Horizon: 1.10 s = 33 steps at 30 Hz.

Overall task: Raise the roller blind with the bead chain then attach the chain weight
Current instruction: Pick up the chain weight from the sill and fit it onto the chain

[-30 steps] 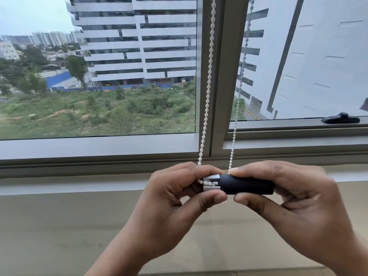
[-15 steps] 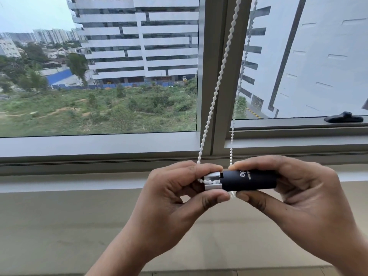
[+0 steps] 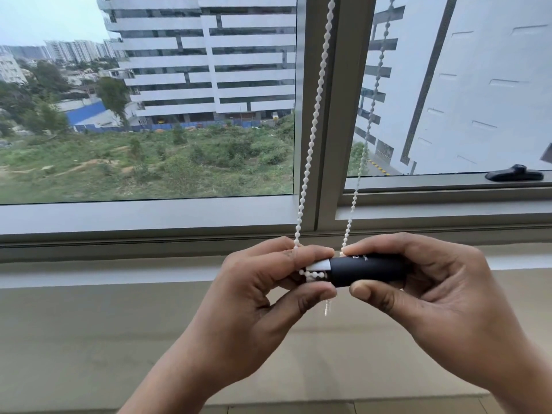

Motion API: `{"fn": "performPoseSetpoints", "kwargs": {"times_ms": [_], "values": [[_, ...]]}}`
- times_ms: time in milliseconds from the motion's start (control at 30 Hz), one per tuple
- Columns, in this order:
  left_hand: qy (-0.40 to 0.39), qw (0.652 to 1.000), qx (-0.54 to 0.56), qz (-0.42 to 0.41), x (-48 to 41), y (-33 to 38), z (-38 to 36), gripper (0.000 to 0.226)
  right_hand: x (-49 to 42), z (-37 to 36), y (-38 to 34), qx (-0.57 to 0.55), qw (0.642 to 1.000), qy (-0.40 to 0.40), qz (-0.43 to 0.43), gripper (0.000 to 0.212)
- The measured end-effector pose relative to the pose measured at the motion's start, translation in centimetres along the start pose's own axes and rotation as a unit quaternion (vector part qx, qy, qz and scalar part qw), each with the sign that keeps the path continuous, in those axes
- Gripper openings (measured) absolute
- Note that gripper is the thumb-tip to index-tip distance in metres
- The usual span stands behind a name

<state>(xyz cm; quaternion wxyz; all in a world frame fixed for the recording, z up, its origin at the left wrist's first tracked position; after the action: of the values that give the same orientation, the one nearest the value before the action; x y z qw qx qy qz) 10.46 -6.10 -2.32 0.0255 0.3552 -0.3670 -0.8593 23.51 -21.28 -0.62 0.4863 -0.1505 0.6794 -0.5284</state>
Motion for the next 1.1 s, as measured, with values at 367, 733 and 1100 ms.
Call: {"fn": "performPoseSetpoints", "kwargs": {"times_ms": [367,733,1100], "values": [[0.031,0.996,-0.059,-0.064,0.3,0.3,0.1,0.026,0.5,-0.5,0.0,-0.025,0.999,0.004,-0.043,0.029],[0.042,0.998,0.049,0.006,0.5,0.2,-0.6,0.014,0.5,-0.2,-0.4,0.013,1.0,0.01,0.02,0.031],[0.027,0.999,0.025,-0.012,0.5,0.9,-0.3,0.021,0.6,0.0,-0.9,-0.01,1.0,-0.005,0.026,0.029]]}}
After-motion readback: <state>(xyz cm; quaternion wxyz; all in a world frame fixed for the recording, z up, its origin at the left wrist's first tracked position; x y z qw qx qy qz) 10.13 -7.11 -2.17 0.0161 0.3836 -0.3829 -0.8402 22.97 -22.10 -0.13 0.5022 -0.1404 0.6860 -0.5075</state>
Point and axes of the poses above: each hand's wrist, its own x-axis away from the middle knuckle, its own z-axis out of the back of the hand, y = z × x, the point moved 1 cm from there along -x, towards the middle knuckle, and after that the axes turned 11 degrees about -x, right-handed, at the moved point
